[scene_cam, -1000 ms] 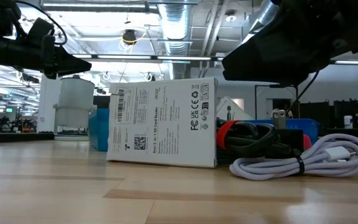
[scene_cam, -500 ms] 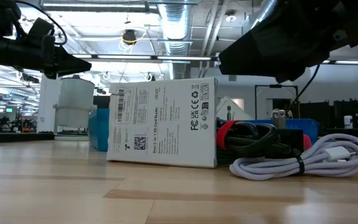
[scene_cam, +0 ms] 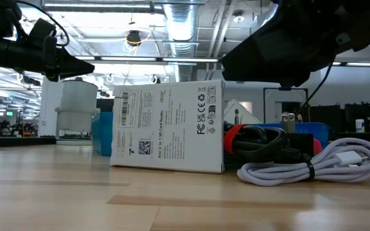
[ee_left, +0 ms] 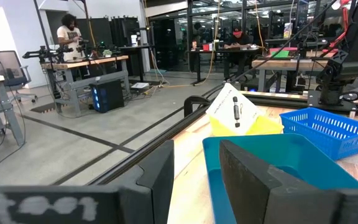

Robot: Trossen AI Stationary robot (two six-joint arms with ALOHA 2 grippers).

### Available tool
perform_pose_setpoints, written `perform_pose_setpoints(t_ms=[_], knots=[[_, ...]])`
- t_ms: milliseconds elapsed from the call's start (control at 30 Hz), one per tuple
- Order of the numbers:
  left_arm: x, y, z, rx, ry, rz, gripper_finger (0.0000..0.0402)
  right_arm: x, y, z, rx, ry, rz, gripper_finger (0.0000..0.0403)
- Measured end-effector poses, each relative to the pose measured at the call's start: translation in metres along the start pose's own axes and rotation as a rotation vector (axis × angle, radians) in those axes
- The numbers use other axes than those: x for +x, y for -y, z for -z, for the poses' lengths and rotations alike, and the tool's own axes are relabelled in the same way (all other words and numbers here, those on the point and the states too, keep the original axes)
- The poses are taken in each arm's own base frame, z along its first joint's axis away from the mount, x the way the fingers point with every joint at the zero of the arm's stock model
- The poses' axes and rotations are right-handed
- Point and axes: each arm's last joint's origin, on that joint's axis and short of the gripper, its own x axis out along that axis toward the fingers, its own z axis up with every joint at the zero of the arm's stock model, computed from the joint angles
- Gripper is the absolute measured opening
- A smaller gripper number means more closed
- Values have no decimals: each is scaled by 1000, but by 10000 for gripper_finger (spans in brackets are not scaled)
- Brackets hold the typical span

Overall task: Pick and place items into bin
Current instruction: Put the card reader box into the yellow bin

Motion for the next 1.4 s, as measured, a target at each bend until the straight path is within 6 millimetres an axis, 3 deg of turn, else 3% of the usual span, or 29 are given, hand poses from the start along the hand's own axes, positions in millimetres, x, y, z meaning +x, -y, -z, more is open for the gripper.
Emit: perform_pose_setpoints(t_ms=[400, 967, 1400], knots=[[0, 0, 0, 0, 0, 0, 119, 1, 0, 0, 2, -5, -14, 202], [0, 0, 0, 0, 0, 0, 119, 1, -3, -4, 15, 4, -45, 198], [0, 0, 0, 0, 0, 0, 119, 18, -14, 6, -33, -16, 1, 204]])
